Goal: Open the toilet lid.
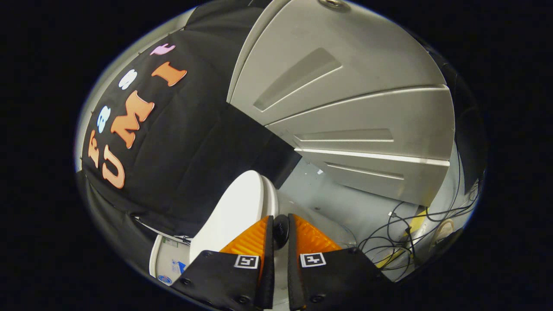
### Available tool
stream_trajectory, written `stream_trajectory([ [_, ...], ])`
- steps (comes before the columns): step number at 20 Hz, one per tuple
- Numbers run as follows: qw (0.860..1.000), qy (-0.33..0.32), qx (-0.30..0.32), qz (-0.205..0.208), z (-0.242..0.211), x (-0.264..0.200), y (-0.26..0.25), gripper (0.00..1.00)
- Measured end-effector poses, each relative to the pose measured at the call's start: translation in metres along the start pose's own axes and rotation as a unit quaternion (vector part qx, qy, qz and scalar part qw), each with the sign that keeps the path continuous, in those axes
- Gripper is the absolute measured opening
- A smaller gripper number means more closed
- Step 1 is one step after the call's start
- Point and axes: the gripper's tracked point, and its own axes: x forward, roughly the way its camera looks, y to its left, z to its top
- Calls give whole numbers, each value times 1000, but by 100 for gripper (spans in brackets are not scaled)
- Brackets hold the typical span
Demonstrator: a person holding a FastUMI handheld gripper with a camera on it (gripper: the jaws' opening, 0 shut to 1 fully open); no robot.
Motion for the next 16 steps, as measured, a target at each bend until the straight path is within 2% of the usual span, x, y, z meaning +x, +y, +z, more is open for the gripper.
stream_trajectory([
  [1, 1000, -3, -10, 7, 2, 0, 3, 12],
  [3, 999, -7, -32, 3, 3, 2, 5, 8],
  [7, 1000, -10, -19, 0, 5, -6, 12, 8],
  [9, 999, -20, -32, 4, 10, -8, 20, 8],
  [13, 998, -48, -33, 33, 29, -23, 55, 8],
  [16, 995, -61, -65, 45, 38, -31, 78, 8],
])
